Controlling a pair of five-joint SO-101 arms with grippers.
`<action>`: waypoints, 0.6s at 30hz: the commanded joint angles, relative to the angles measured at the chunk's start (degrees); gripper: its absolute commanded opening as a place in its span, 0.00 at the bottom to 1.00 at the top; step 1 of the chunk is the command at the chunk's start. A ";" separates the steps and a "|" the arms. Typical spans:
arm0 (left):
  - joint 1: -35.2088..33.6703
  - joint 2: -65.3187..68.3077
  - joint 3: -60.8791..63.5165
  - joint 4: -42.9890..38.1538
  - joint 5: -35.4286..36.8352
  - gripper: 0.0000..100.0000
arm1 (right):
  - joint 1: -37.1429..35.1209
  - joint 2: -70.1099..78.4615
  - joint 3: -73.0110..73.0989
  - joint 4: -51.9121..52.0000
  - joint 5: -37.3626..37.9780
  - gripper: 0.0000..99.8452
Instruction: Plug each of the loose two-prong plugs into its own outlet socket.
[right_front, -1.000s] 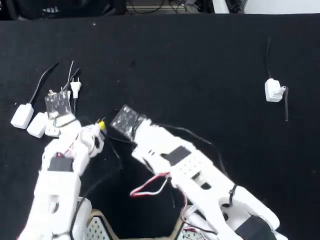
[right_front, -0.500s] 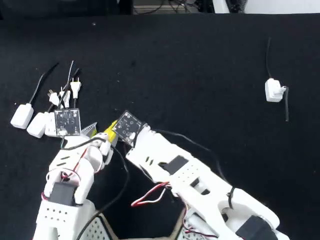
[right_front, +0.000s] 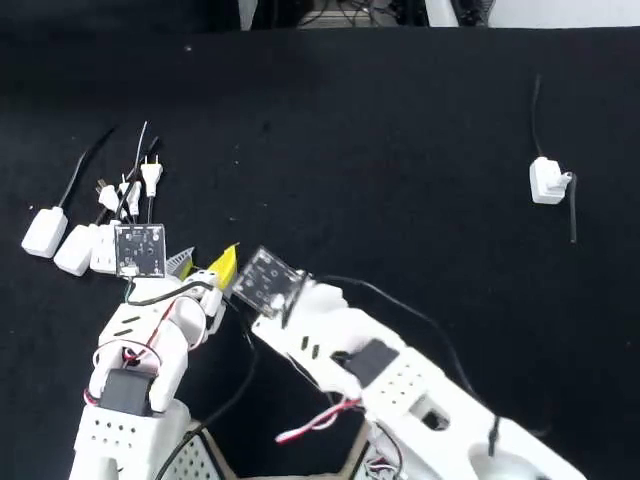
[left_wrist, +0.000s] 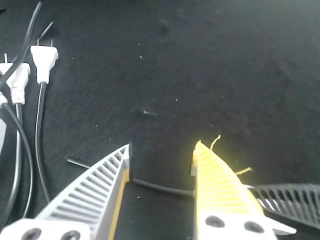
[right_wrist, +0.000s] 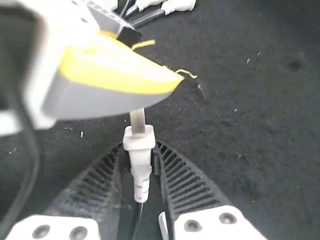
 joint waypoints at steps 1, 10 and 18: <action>0.92 -0.62 -0.66 0.26 -0.70 0.20 | -0.44 -10.15 0.13 3.96 -0.09 0.01; 0.92 -0.70 -0.57 0.26 -0.70 0.20 | -0.44 -19.91 2.33 9.49 -0.09 0.01; 0.84 -0.62 -0.57 0.26 -0.70 0.20 | 1.41 -20.35 2.15 9.58 -0.44 0.01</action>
